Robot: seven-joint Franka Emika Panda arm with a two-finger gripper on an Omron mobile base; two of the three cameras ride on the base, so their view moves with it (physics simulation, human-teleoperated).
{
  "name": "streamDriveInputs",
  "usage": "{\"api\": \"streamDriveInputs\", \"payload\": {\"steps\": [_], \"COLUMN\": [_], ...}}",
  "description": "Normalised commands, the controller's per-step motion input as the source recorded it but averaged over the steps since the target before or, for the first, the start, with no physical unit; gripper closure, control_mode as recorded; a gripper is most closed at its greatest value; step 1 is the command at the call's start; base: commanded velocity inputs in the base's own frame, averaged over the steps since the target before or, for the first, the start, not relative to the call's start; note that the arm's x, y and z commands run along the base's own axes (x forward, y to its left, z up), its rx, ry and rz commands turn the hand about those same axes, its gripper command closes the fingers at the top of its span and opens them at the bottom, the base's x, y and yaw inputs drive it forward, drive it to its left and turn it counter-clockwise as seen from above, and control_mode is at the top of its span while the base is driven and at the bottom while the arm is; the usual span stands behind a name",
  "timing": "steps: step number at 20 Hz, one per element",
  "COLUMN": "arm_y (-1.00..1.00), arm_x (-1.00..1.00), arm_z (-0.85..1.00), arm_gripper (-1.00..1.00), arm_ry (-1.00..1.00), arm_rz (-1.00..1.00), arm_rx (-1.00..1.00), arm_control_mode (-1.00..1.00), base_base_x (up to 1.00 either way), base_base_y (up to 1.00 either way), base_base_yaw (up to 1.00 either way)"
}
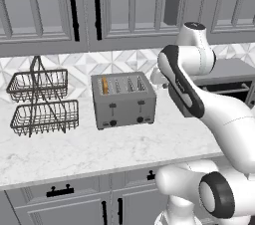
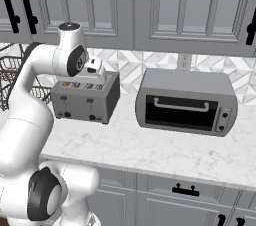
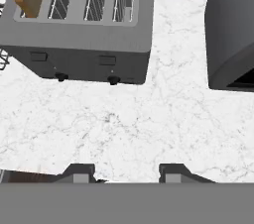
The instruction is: Start the toaster. Once the lever pops up, take the bread to the plate on the dining counter.
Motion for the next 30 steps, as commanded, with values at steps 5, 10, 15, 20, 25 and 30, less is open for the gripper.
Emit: {"api": "streamDriveInputs", "payload": {"steps": [5, 10, 15, 20, 25, 30], "arm_y": [0.35, 0.58, 0.49, 0.53, 0.35, 0.19], "arm_x": [-0.19, 0.01, 0.13, 0.2, 0.32, 0.4], "arm_z": [-0.06, -0.1, -0.31, -0.45, -0.44, -0.41], "arm_gripper": [-1.0, -1.0, -1.0, -1.0, -1.0, -1.0], "arm_ry": [0.0, 0.0, -0.01, -0.09, -0.1, -0.04], "arm_rz": [0.06, -0.02, -0.14, -0.22, -0.17, -0.13], "arm_rx": [0.0, 0.0, 0.0, 0.0, 0.0, 0.0], "arm_control_mode": [-1.0, -1.0, -1.0, -1.0, -1.0, -1.0], "base_base_x": [0.0, 0.0, 0.0, 0.0, 0.0, 0.0], "base_base_y": [0.0, 0.0, 0.0, 0.0, 0.0, 0.0], "base_base_yaw": [0.0, 0.0, 0.0, 0.0, 0.0, 0.0]}}
